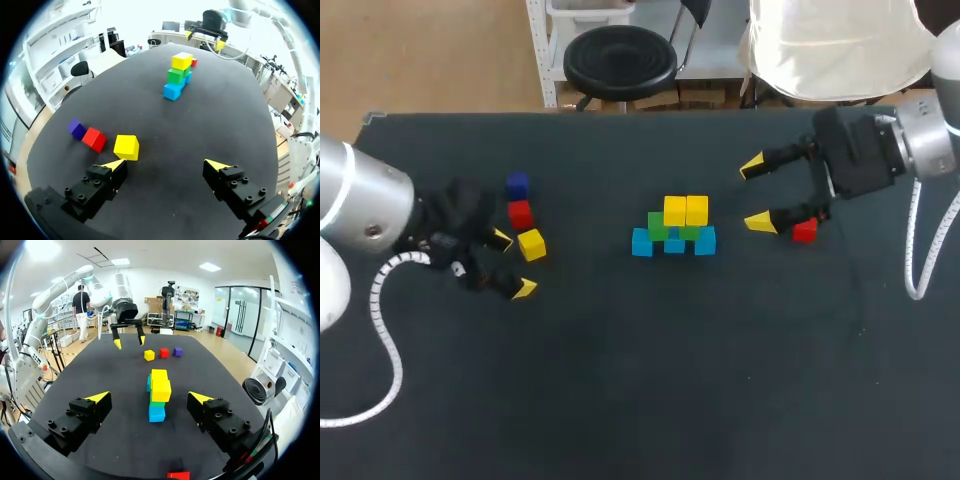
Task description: Place the blue cubes, place green cubes on the blue cubes, place the yellow cubes on the green cubes, then place the red cubes on the yellow cubes, and place purple cube on the red cubes.
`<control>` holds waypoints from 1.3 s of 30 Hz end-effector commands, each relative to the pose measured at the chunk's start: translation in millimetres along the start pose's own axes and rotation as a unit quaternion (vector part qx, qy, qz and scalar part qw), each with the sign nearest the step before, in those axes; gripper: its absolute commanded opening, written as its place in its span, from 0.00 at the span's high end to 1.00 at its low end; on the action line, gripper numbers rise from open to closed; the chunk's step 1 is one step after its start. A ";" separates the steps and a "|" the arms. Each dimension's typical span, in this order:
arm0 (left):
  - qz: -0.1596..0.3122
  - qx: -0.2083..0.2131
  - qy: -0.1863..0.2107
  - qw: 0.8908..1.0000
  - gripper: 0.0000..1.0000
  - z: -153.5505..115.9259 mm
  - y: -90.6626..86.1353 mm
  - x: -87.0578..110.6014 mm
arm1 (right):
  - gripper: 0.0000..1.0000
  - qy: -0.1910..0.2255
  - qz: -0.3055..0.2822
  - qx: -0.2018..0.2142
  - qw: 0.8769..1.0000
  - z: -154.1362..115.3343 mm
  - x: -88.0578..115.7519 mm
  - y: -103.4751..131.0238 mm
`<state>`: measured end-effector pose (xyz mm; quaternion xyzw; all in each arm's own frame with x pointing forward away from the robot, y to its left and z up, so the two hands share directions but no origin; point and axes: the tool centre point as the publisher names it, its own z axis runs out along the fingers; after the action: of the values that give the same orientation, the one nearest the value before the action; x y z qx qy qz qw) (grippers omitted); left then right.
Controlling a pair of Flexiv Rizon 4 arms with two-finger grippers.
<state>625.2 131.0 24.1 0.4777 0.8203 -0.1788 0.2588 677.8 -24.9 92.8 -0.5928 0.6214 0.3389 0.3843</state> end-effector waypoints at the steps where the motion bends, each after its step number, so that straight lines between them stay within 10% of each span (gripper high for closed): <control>1: -0.002 -0.003 0.003 1.000 0.00 5.3 3.7 -5.6 | 0.00 -0.001 0.000 0.000 1.000 -0.1 0.1 0.0; 28: -0.025 -0.013 0.012 1.000 0.00 29.0 21.7 -10.0 | 0.00 -0.001 0.000 0.000 1.000 -0.1 0.1 0.0; 39: 0.046 0.007 0.022 0.999 0.00 25.8 37.6 -16.8 | 0.00 -0.001 0.000 0.000 1.000 -0.1 0.1 0.0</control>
<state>659.6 123.9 12.5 0.5146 0.8021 -0.1568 0.2594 677.8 -25.0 92.8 -0.5928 0.6214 0.3389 0.3843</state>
